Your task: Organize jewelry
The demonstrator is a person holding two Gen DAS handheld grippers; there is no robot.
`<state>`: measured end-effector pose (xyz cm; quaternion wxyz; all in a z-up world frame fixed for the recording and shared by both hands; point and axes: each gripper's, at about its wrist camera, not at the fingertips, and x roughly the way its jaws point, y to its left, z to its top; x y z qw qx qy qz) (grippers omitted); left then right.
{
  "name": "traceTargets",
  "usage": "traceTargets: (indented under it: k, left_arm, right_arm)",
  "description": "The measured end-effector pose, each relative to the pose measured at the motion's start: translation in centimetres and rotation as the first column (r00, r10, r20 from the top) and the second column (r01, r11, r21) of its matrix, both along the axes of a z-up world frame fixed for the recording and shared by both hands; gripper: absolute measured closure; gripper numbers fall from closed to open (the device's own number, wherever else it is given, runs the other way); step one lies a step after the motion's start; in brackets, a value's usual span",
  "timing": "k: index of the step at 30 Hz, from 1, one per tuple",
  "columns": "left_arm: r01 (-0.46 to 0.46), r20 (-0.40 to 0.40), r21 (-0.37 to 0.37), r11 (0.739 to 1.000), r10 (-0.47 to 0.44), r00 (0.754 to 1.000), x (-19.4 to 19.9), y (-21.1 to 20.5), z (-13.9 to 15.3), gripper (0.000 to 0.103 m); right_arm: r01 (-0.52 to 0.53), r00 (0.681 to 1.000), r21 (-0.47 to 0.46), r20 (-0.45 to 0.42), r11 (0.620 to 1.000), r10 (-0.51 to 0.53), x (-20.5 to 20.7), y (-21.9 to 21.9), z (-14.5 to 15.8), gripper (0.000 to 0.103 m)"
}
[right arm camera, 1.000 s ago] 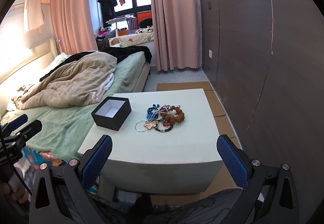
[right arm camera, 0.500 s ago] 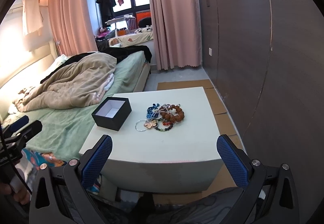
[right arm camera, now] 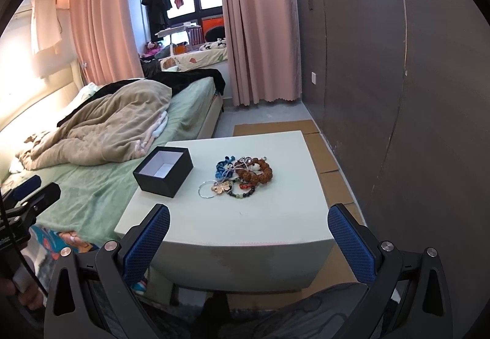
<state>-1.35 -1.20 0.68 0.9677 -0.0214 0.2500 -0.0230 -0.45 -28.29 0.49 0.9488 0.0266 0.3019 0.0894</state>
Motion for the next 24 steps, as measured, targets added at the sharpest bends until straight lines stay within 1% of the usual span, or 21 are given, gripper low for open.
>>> traceTargets:
  k: [4, 8, 14, 17, 20, 22, 24]
  left_arm:
    - [0.009, 0.006, 0.001, 1.000, -0.009, 1.000, 0.4, -0.2, -0.3, 0.000]
    - [0.036, 0.007, 0.000, 0.999, -0.036, 0.999, 1.3, -0.4, -0.8, 0.000]
    - [0.074, -0.027, -0.035, 0.997, -0.075, 0.997, 4.3, -0.4, -2.3, 0.000]
    - [0.089, -0.045, -0.054, 0.995, -0.092, 0.995, 5.8, -0.7, -3.1, 0.005]
    - [0.107, -0.080, -0.081, 0.991, -0.114, 0.990, 7.6, -1.1, -4.2, 0.014]
    - [0.115, -0.105, -0.103, 0.988, -0.126, 0.986, 8.7, -1.4, -4.9, 0.021]
    - [0.127, -0.129, -0.130, 0.983, -0.143, 0.981, 10.0, -1.8, -5.7, 0.023]
  right_arm:
    - [-0.004, 1.000, 0.018, -0.006, 1.000, 0.004, 0.2, -0.2, -0.3, 0.000]
    - [-0.004, 1.000, 0.035, -0.020, 0.999, 0.004, 0.9, -0.7, -1.3, 0.000]
    - [0.033, 0.998, 0.030, -0.050, 0.999, -0.032, 2.7, -1.8, -2.7, 0.000]
    - [0.041, 0.997, 0.040, -0.060, 0.998, -0.039, 3.7, -2.5, -3.6, 0.000]
    - [0.052, 0.996, 0.037, -0.078, 0.998, -0.049, 4.8, -3.4, -4.5, 0.000]
    - [0.046, 0.995, 0.051, -0.096, 0.998, -0.041, 5.6, -3.8, -5.1, 0.000]
    - [0.045, 0.994, 0.065, -0.107, 0.997, -0.038, 6.3, -4.3, -5.7, 0.000]
